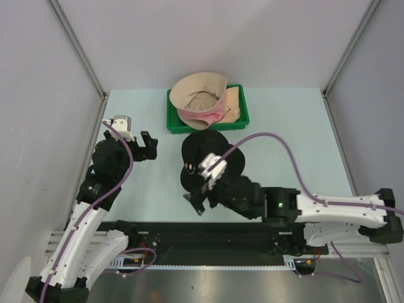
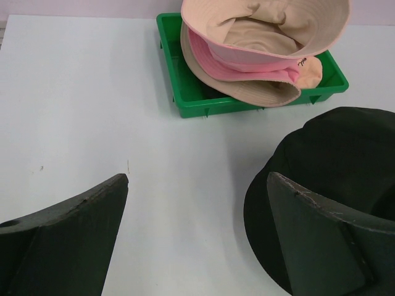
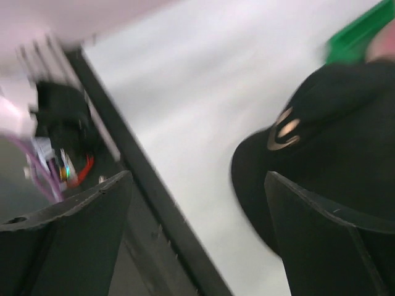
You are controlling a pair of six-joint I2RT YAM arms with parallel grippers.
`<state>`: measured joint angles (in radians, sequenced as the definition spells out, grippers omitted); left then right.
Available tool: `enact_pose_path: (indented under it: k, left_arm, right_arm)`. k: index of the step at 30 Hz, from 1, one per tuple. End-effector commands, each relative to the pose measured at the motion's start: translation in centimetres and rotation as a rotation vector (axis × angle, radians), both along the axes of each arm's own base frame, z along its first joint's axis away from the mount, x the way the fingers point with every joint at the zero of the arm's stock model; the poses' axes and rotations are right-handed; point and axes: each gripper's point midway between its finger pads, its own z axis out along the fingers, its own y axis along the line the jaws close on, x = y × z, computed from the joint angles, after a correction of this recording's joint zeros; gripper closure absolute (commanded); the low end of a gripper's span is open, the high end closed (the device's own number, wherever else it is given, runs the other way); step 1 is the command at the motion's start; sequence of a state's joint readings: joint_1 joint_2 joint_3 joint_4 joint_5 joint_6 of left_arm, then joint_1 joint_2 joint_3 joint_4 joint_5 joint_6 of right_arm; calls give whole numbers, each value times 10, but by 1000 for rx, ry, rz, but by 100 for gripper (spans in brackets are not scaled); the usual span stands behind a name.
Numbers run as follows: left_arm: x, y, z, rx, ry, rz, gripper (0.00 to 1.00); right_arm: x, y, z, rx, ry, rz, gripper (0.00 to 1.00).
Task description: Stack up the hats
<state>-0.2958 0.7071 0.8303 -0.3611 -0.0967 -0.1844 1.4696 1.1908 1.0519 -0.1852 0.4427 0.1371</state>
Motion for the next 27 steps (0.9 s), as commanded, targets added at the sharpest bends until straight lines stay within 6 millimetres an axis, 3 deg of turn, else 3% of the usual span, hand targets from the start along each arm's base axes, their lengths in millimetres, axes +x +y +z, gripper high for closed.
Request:
enact_pose_path:
  k: [1, 3, 4, 6, 7, 9, 10, 11, 12, 13, 14, 16, 17, 19, 21, 22, 23, 25, 26, 27]
  left_arm:
    - [2, -2, 4, -29, -16, -1, 0]
    - [2, -2, 4, -29, -13, -3, 0]
    - [2, -3, 4, -29, -12, -6, 0]
    - [2, -3, 3, -29, -11, -11, 0]
    - [2, -3, 4, -29, -12, -9, 0]
    - [2, -1, 4, -24, -12, 4, 0]
    - [2, 0, 2, -22, -10, 7, 0]
    - [2, 0, 3, -22, -10, 7, 0]
    - [2, 0, 3, -23, -11, 6, 0]
    - [2, 0, 4, -24, -15, 5, 0]
    - [2, -1, 3, -23, -11, 4, 0]
    - [3, 0, 3, -23, -9, 6, 0]
    - [2, 0, 2, -21, -7, 7, 0]
    - [4, 0, 1, -18, 0, 13, 0]
    - [5, 2, 1, -14, 2, 19, 0]
    - [5, 2, 0, -13, 7, 25, 0]
    - [5, 3, -1, -9, 7, 26, 0]
    - [6, 4, -2, -5, 11, 31, 0]
    - [7, 3, -3, -4, 14, 31, 0]
    - [8, 3, -3, 0, 16, 31, 0]
  right_arm:
    - [53, -54, 98, 201, -149, -260, 4]
    - [73, -69, 120, 264, -142, -311, 3]
    - [102, -87, 126, 282, -142, -392, 3]
    - [123, -94, 141, 351, -105, -393, 3]
    - [152, -110, 138, 347, -99, -464, 3]
    - [177, -119, 148, 394, -63, -496, 3]
    - [194, -116, 139, 377, -40, -513, 3]
    - [218, -132, 139, 381, -42, -570, 3]
    - [227, -132, 143, 389, -41, -566, 3]
    - [246, -129, 128, 367, -13, -591, 3]
    - [262, -137, 127, 371, -16, -620, 3]
    - [281, -134, 129, 380, -14, -613, 3]
    - [300, -133, 116, 365, -2, -636, 3]
    - [318, -129, 113, 371, -4, -639, 3]
    - [344, -124, 93, 361, 18, -652, 3]
    - [353, -123, 98, 374, 17, -653, 3]
    - [368, -117, 75, 350, 54, -662, 3]
    - [386, -113, 64, 346, 76, -658, 3]
    - [394, -109, 73, 362, 63, -651, 3]
    - [410, -105, 51, 337, 95, -662, 3]
